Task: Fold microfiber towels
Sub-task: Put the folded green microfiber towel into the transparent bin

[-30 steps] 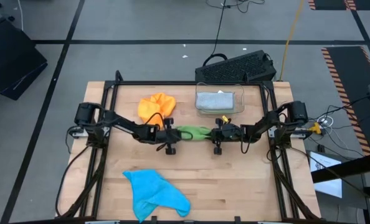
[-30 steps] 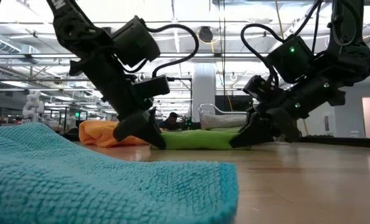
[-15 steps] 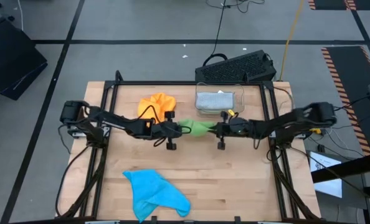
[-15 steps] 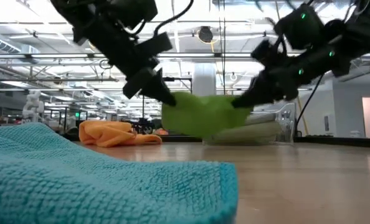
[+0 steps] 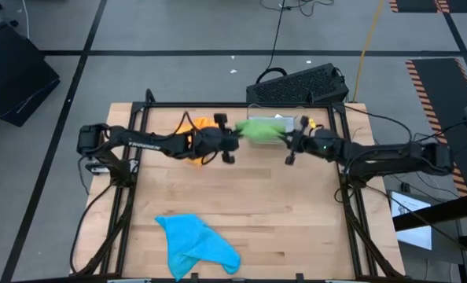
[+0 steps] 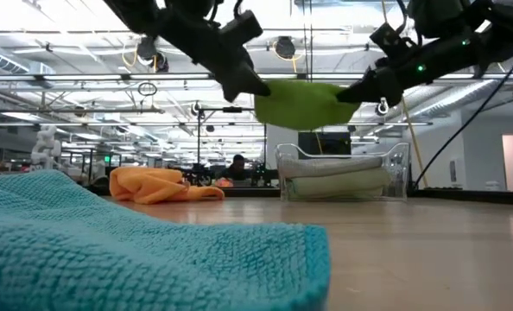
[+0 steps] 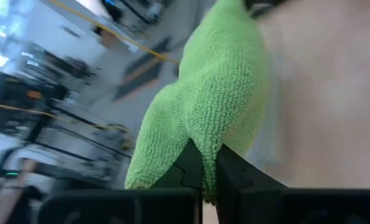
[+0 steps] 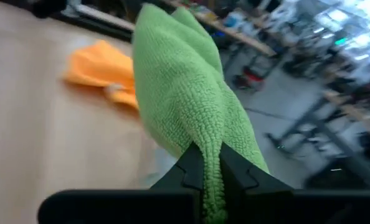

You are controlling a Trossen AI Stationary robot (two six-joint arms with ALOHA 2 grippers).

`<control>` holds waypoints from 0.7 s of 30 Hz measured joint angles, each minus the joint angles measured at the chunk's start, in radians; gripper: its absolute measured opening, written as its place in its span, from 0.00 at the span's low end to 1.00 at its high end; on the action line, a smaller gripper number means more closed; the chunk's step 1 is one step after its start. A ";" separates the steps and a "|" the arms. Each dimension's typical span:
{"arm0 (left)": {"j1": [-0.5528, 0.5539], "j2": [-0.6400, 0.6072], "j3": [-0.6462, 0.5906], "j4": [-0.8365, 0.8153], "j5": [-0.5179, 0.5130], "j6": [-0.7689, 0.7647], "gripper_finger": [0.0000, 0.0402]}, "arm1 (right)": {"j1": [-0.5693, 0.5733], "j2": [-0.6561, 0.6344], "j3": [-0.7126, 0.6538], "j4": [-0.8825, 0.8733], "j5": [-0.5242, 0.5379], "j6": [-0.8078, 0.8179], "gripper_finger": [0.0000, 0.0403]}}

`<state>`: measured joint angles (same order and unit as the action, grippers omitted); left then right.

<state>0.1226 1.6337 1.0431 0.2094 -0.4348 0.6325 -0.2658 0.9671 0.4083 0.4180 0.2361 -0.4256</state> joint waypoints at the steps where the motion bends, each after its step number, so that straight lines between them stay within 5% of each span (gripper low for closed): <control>1: 0.021 0.006 0.001 0.041 0.008 0.030 0.02 | -0.024 -0.009 0.000 0.009 0.000 -0.028 0.02; 10: 0.169 0.108 0.051 0.209 0.252 0.240 0.03 | -0.261 0.006 0.000 0.041 -0.146 -0.159 0.02; 21: 0.242 0.285 0.150 0.214 0.284 0.490 0.05 | -0.393 0.123 0.000 0.107 -0.211 -0.319 0.02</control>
<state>0.3646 1.9192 1.1931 0.4235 -0.1506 1.1229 -0.6591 1.0901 0.4084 0.5251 0.0253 -0.7449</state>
